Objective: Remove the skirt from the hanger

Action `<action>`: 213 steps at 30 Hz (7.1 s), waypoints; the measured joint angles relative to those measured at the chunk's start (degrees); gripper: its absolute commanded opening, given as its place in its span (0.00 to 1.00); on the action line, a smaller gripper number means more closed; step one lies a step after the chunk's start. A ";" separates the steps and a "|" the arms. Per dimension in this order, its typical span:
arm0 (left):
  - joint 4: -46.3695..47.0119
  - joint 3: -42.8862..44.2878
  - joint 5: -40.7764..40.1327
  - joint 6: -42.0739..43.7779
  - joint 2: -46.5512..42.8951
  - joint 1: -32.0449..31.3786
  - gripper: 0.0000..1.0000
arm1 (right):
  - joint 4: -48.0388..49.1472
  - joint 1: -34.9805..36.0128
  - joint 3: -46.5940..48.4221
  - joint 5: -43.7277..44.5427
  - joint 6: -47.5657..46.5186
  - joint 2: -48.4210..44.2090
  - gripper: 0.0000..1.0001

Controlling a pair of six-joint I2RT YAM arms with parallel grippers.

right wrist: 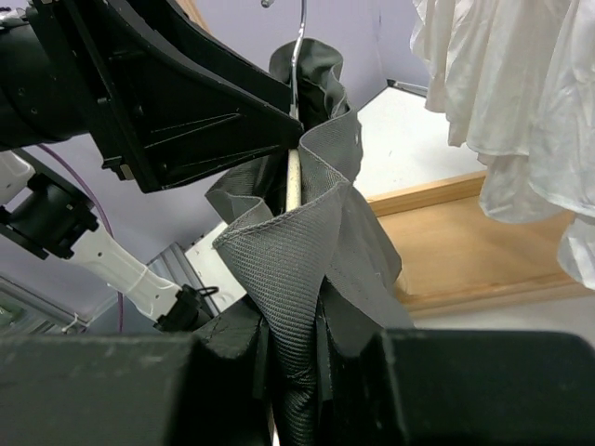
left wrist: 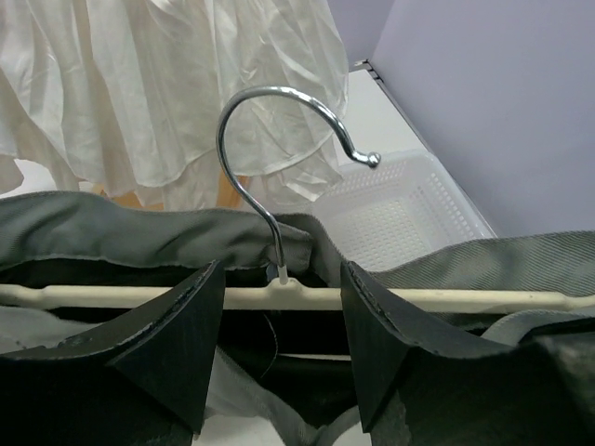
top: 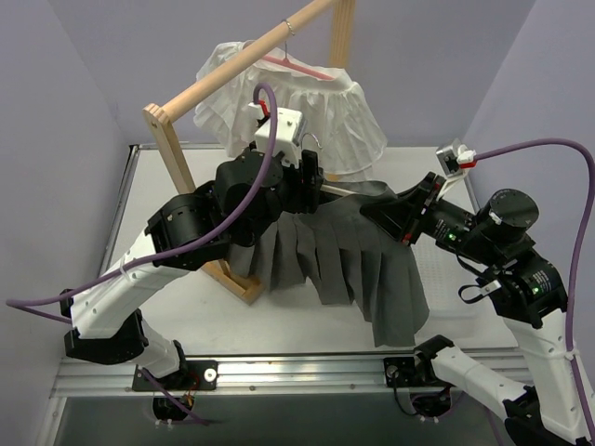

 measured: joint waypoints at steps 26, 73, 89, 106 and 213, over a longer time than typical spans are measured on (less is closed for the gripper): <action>-0.85 2.45 0.37 -0.57 1.29 0.00 0.24 | 2.32 0.00 0.00 -2.14 2.19 -0.07 0.00; -4.68 10.10 -3.37 5.11 4.68 0.00 0.02 | -16.83 -0.04 -3.45 0.42 -5.90 -7.23 0.65; -4.70 10.12 -4.66 6.51 3.76 0.00 0.02 | -18.34 -0.04 -4.70 1.90 -7.23 -7.23 0.00; 5.68 2.99 -7.30 8.59 1.03 -0.31 0.02 | -25.27 -0.04 5.99 14.51 -5.11 -10.93 0.00; 3.30 -12.98 6.62 3.15 -7.21 -1.03 0.02 | -12.48 3.96 43.04 63.98 -17.88 19.23 0.00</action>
